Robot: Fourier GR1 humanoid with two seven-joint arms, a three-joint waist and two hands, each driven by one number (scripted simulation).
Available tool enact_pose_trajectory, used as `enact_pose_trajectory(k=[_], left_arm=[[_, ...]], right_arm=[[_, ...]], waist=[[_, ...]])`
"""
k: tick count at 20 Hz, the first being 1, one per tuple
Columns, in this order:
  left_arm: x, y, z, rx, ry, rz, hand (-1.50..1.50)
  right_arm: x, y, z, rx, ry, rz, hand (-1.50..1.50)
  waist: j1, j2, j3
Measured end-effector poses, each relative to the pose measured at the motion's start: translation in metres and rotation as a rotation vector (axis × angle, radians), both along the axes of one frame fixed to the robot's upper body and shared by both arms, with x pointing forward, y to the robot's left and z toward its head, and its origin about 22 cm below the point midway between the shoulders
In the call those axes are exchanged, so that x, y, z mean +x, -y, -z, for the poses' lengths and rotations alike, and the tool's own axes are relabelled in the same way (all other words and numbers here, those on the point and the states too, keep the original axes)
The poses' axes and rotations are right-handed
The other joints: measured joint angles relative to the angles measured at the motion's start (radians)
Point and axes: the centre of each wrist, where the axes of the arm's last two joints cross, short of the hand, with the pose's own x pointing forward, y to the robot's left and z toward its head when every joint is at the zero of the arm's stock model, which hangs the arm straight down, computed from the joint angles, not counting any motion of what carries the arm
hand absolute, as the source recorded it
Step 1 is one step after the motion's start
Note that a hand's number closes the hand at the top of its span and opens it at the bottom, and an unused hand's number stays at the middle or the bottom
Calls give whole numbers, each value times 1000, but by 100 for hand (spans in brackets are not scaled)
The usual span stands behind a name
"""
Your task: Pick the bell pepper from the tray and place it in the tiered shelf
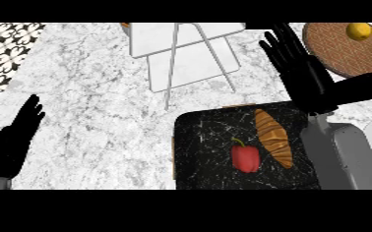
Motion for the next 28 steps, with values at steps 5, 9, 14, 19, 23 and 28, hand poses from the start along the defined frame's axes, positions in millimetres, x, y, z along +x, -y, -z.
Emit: enact_pose_trajectory(k=[5, 9, 14, 19, 23, 28], left_arm=[[-8, 5, 15, -56, -65, -35, 0], [-15, 13, 30, -138, -129, -61, 0], [-6, 30, 35, -202, -135, -32, 0], [6, 44, 35, -221, -144, 9, 0], [11, 49, 34, -221, -148, 30, 0], [20, 59, 32, -227, -149, 48, 0]], right_arm=[[-20, 40, -14, -233, 147, 224, 150], [-38, 101, -11, -581, 93, 511, 150], [-100, 120, 16, -707, 39, 680, -150], [-160, 108, 16, -802, 53, 607, -150], [-194, 86, -5, -860, 28, 509, -150], [-213, 59, -29, -926, -68, 423, -150]], waist=[[-66, -5, -26], [-141, -5, -41], [-121, -5, -33], [-86, -2, -30], [-65, 0, -30], [-41, 5, -32]])
